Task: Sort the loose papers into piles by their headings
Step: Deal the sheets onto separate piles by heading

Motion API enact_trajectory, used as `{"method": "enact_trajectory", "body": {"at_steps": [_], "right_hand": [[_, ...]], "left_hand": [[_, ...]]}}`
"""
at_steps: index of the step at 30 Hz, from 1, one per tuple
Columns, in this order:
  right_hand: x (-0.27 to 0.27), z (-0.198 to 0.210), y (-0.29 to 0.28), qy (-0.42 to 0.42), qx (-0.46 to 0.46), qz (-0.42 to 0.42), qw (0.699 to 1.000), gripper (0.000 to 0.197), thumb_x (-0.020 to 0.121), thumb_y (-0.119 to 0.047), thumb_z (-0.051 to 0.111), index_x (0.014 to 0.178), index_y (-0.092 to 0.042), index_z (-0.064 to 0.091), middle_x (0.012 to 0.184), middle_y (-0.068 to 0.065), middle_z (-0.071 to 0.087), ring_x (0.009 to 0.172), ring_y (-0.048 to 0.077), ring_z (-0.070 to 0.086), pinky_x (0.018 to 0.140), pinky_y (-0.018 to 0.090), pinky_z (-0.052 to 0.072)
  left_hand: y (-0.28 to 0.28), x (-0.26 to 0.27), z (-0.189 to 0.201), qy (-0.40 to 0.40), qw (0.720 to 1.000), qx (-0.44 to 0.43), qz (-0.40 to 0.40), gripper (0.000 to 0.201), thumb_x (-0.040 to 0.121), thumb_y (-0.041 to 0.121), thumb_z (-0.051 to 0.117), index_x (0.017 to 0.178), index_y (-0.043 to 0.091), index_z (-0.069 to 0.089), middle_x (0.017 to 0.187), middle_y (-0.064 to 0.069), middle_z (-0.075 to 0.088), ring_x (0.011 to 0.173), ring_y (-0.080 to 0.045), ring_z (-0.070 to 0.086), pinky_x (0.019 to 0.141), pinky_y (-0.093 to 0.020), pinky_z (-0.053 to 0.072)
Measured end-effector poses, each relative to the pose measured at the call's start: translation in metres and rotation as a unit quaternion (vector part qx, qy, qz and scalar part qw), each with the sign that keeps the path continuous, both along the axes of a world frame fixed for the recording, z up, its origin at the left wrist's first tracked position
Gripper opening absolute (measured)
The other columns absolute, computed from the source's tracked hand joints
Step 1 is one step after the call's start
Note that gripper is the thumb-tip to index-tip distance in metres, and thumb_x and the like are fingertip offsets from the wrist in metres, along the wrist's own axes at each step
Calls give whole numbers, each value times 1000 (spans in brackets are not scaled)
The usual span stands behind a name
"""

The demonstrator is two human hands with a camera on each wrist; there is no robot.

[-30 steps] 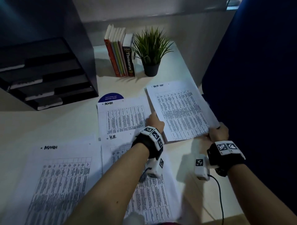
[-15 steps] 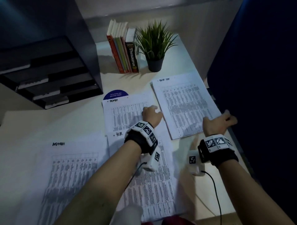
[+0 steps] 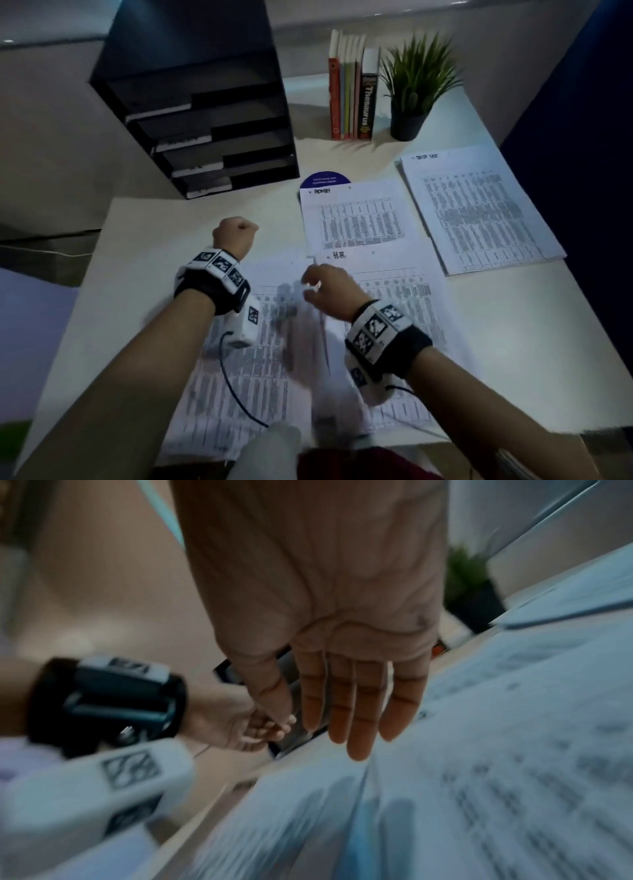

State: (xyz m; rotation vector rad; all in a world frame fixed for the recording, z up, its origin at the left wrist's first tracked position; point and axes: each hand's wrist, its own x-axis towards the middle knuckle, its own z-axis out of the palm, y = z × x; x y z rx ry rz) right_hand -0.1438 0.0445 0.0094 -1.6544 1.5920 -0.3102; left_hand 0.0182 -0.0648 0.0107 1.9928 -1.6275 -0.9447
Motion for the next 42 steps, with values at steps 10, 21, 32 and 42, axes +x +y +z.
{"method": "enact_trajectory", "body": {"at_steps": [10,21,32,42], "right_hand": [[91,-40,13,191,-21,37,981,54,89,-23,54,138,-18,32,146,2,23,128,29,27,99,43,30],[98,-36,-3,278,-2,22,960,100,75,-36,73,147,-28,4,152,-1,11,136,27,19,109,48,26],[131,-30,1,329,-113,118,930,76,74,-6,68,139,-19,31,153,8,19,142,29,13,109,61,2],[153,-16,-3,255,-116,40,959,53,89,-34,52,134,-19,27,122,-4,56,118,16,49,112,44,10]], "left_hand": [[20,119,-48,-72,989,-4,-128,26,94,3,44,109,2,65,116,-22,57,110,-36,52,93,-35,38],[30,132,-42,-34,963,-103,-248,19,85,1,60,101,-3,67,113,-17,60,105,-29,57,93,-25,39],[32,154,-16,199,966,63,-150,37,91,38,46,79,11,67,103,-4,66,87,-14,58,78,-25,41],[22,151,-21,325,935,97,-107,14,92,28,49,91,18,58,94,6,59,86,-9,54,75,-24,40]]}}
